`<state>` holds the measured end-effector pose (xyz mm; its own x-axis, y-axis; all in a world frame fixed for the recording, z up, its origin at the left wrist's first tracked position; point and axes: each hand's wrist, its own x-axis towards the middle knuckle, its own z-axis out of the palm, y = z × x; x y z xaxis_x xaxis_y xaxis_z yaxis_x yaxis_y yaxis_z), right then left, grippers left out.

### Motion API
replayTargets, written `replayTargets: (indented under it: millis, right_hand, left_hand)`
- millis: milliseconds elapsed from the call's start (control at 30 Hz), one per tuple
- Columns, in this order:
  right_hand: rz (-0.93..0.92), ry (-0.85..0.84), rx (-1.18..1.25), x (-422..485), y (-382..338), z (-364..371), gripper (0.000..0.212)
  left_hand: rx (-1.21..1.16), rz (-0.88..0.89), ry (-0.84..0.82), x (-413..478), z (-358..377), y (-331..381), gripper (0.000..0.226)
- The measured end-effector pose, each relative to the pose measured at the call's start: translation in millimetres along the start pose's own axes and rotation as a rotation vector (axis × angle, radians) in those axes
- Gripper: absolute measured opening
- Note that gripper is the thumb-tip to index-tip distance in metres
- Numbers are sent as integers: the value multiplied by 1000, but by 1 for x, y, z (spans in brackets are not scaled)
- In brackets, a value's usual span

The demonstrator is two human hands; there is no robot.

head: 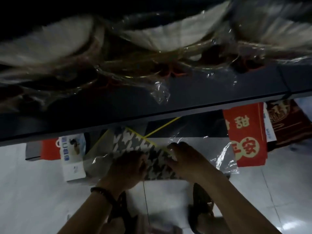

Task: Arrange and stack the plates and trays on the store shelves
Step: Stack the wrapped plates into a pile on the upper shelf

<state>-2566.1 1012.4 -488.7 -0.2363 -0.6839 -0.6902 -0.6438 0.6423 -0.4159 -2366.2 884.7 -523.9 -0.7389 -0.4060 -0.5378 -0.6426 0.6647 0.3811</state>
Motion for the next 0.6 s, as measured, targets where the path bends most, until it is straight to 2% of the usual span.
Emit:
replayTargets:
  millis: [100, 167, 200, 233, 300, 333, 400, 467, 533, 600]
  right_hand:
    - [-11, 100, 65, 30, 21, 15, 59]
    - [-41, 164, 67, 46, 33, 22, 62]
    - [-89, 186, 14, 52, 35, 23, 59]
    - [-119, 203, -20, 55, 34, 24, 51]
    - [-163, 271, -37, 60, 32, 24, 29]
    - [-190, 346, -54, 63, 33, 23, 26]
    - [-196, 429, -107, 55, 31, 28, 32]
    - [-192, 427, -142, 35, 31, 27, 41]
    - [-191, 461, -94, 2, 21, 22, 38]
    - [-205, 572, -36, -31, 8, 23, 34]
  left_hand:
    - [-84, -8, 111, 32, 34, -16, 45]
    - [-101, 54, 224, 50, 47, -24, 40]
    - [-108, 55, 151, 57, 47, -25, 39]
    - [4, 79, 197, 64, 52, -28, 45]
    - [-10, 103, 253, 80, 55, -28, 62]
    - [-16, 106, 262, 86, 57, -32, 63]
    - [-84, 98, 258, 80, 53, -31, 50]
    - [-102, 85, 271, 61, 37, -21, 38]
    - [-88, 78, 264, 35, 24, -9, 31]
    - [-77, 92, 286, 6, 15, 4, 25]
